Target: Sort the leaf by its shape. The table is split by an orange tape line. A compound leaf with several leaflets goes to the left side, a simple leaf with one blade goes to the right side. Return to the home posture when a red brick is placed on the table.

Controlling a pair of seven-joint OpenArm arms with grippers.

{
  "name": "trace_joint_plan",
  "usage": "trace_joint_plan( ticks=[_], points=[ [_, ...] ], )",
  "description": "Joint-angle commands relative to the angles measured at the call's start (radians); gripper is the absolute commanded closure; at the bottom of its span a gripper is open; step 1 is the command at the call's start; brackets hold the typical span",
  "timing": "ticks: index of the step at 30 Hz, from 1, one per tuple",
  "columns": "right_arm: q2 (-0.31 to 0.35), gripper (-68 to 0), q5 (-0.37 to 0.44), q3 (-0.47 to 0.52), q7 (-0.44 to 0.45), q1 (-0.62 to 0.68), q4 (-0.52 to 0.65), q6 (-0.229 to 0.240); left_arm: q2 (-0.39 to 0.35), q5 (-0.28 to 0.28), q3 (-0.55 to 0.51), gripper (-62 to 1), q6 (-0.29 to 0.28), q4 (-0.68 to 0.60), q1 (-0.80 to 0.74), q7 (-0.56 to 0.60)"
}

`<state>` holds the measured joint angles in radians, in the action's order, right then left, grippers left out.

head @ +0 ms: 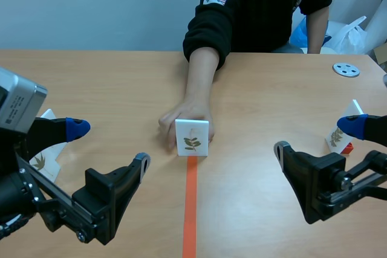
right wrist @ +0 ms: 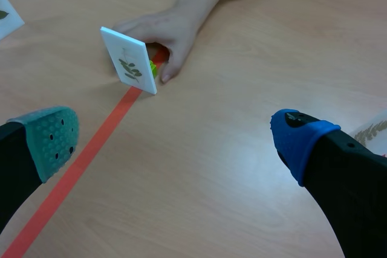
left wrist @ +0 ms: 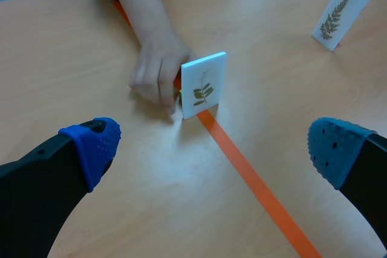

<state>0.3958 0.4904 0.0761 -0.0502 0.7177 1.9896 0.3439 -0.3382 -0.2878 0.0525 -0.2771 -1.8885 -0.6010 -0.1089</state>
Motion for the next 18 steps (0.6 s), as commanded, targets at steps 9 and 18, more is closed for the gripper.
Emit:
trace_joint_plan(
  ticks=[9, 18],
  points=[
    [0.010, -67.9, 0.011, -0.008, 0.023, -0.139, -0.119, 0.051, 0.002, -0.006, -0.004, -62.3, 0.001, -0.004, -0.002, 0.014],
    [0.011, -67.9, -0.076, -0.175, 0.129, -0.351, -0.373, 0.069, 0.003, -0.006, -0.004, -62.3, 0.001, -0.004, -0.002, 0.014]
  ],
)
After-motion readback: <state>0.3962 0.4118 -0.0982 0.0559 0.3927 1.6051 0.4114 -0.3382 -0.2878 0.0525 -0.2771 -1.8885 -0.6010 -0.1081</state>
